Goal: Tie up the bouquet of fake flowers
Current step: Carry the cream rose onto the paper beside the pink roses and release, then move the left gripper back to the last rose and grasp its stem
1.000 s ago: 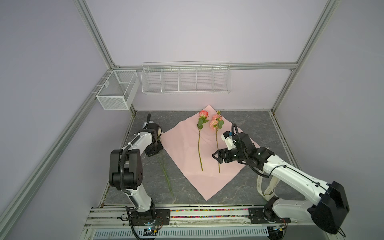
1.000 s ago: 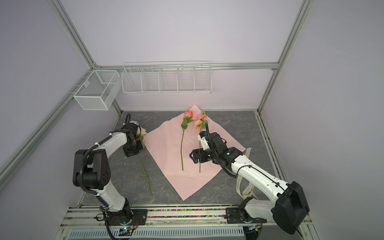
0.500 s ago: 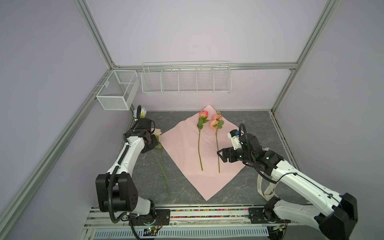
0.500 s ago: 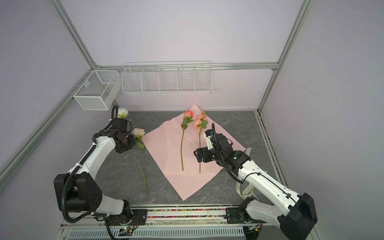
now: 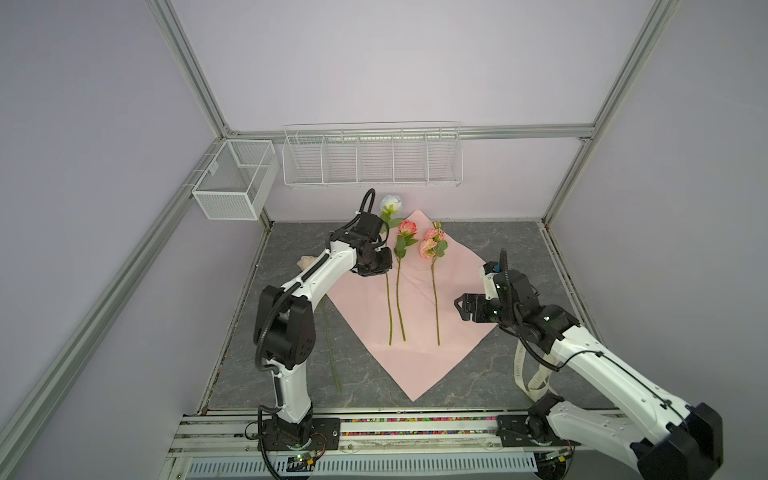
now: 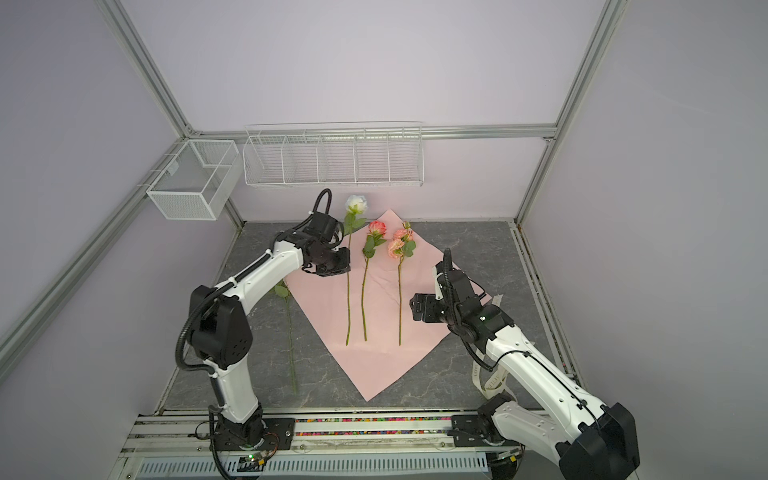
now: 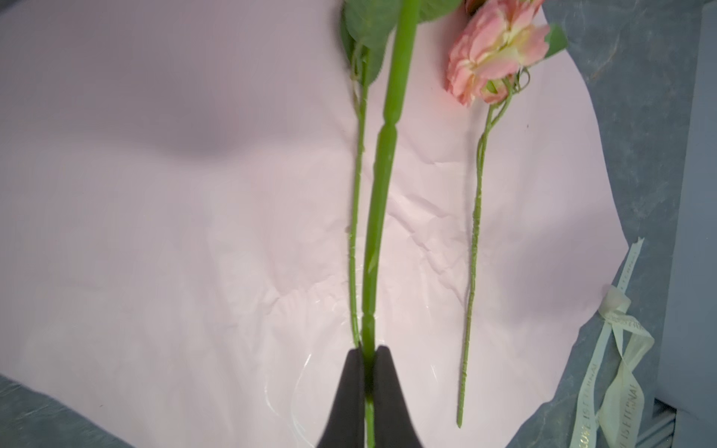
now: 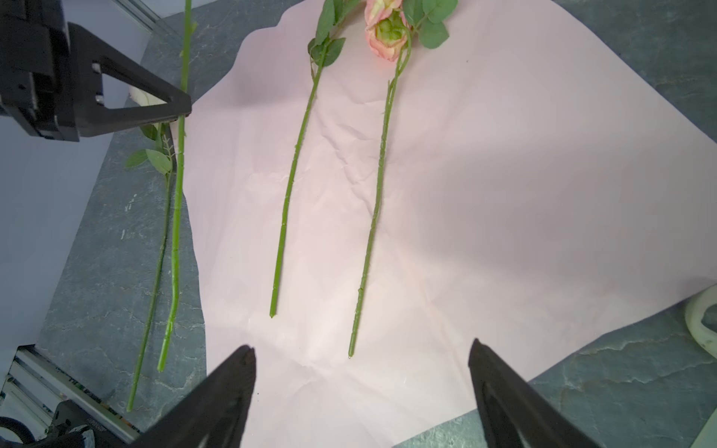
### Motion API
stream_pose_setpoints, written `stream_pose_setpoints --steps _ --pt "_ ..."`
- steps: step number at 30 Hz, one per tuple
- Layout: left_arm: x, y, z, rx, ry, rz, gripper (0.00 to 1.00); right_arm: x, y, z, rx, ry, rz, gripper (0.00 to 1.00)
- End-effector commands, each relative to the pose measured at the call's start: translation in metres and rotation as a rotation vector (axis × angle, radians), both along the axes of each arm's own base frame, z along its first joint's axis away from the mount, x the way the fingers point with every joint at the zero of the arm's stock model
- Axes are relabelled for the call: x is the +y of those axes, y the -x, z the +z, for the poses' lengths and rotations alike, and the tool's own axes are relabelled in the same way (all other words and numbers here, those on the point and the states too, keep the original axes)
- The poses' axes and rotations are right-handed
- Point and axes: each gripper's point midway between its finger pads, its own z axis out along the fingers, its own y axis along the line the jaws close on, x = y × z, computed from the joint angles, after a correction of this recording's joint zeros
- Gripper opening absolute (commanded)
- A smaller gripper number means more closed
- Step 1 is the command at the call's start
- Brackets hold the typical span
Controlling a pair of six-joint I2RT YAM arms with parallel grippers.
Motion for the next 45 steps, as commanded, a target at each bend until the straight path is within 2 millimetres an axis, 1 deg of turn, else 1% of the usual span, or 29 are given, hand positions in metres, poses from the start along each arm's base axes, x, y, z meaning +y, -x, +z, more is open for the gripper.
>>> stream_pose_setpoints --steps 1,4,8,10,16,18,20,22,24,26,30,32,34,36,39,42,43,44,45 --pt "-0.03 0.0 -0.014 0.062 -0.008 -0.05 0.0 -0.009 0.003 -0.003 0.012 0.004 -0.031 0.89" --pt "-0.054 -0.005 -0.029 0.081 0.002 -0.087 0.0 -0.012 0.003 -0.005 0.02 0.012 -0.037 0.89" --pt "-0.07 -0.014 -0.045 0.09 0.012 -0.087 0.0 -0.013 0.002 -0.006 0.021 0.015 -0.038 0.89" --pt "-0.076 -0.014 -0.053 0.101 0.019 -0.098 0.0 -0.014 0.002 -0.006 0.022 0.017 -0.04 0.89" --pt "-0.082 -0.014 -0.082 0.129 -0.007 -0.114 0.0 -0.013 0.001 -0.009 0.034 0.019 -0.038 0.89" --pt "-0.079 -0.015 -0.091 0.135 -0.029 -0.108 0.04 -0.012 0.0 -0.01 0.038 0.017 -0.033 0.89" --pt "-0.079 -0.015 -0.096 0.142 -0.037 -0.111 0.09 -0.012 0.0 -0.01 0.041 0.015 -0.032 0.89" --pt "-0.081 -0.014 -0.093 0.135 -0.03 -0.125 0.17 -0.012 -0.001 -0.009 0.04 0.014 -0.032 0.89" --pt "-0.08 -0.015 -0.083 0.105 -0.045 -0.126 0.24 -0.011 0.0 -0.009 0.041 0.012 -0.031 0.89" --pt "-0.079 -0.015 -0.071 0.077 -0.04 -0.131 0.27 -0.011 0.0 -0.009 0.043 0.005 -0.032 0.89" --pt "-0.076 -0.012 -0.036 0.006 -0.004 -0.131 0.3 -0.007 0.0 -0.008 0.045 -0.016 -0.022 0.89" --pt "-0.067 -0.009 -0.019 -0.043 -0.007 -0.119 0.31 -0.003 0.001 -0.008 0.05 -0.032 -0.008 0.89" --pt "-0.05 -0.006 -0.004 -0.117 -0.044 -0.086 0.33 0.003 0.001 -0.006 0.051 -0.058 0.017 0.89" --pt "-0.017 -0.004 -0.002 -0.162 -0.113 0.008 0.37 0.015 0.001 -0.005 0.056 -0.098 0.064 0.89" --pt "0.031 0.004 -0.009 -0.146 -0.157 0.094 0.37 0.036 0.003 -0.001 0.071 -0.172 0.15 0.89" --pt "0.087 0.016 -0.025 -0.087 -0.19 0.218 0.36 0.052 0.002 -0.002 0.094 -0.205 0.2 0.89" --pt "0.102 0.02 -0.028 -0.078 -0.196 0.249 0.36 0.057 0.002 -0.003 0.103 -0.204 0.214 0.89" --pt "0.12 0.025 -0.034 -0.063 -0.208 0.284 0.35 0.061 0.004 -0.008 0.119 -0.197 0.231 0.89" --pt "0.135 0.03 -0.039 -0.054 -0.22 0.308 0.35 0.069 0.001 -0.001 0.109 -0.2 0.254 0.9"
